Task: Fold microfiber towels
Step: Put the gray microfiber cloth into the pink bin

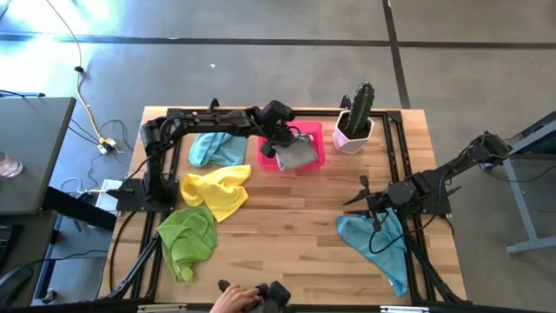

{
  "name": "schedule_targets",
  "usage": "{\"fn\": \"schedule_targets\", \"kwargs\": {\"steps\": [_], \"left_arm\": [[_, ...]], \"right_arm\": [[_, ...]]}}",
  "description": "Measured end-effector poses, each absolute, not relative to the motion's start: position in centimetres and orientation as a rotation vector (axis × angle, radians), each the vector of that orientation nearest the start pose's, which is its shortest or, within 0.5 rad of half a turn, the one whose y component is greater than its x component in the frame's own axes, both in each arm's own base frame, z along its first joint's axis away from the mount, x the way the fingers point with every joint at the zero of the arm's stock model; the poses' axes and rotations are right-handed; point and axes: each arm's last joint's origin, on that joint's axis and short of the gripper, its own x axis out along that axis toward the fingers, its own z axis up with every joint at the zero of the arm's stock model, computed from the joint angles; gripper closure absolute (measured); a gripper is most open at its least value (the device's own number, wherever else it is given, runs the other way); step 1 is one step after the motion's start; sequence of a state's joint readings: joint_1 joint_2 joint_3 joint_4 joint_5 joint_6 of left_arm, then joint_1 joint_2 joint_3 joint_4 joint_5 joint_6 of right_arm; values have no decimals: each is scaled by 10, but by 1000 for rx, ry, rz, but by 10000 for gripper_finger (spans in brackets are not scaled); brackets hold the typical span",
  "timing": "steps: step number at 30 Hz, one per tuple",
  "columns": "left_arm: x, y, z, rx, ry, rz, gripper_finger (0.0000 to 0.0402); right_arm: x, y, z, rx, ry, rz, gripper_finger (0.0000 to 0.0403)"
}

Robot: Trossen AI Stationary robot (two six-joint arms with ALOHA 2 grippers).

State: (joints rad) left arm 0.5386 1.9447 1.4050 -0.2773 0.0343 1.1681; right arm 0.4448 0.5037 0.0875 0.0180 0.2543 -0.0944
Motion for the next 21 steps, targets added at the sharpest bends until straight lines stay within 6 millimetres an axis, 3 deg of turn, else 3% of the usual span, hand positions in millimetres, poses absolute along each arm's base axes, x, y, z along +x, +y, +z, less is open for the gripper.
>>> {"fn": "schedule_targets", "kwargs": {"steps": [12,21], "left_arm": [[353,245,190,905,923,-106,397],[354,246,191,905,902,-106,340]], "right_arm": [[116,47,150,-230,366,206,289],[116,47,150,-230,366,206,289]]}}
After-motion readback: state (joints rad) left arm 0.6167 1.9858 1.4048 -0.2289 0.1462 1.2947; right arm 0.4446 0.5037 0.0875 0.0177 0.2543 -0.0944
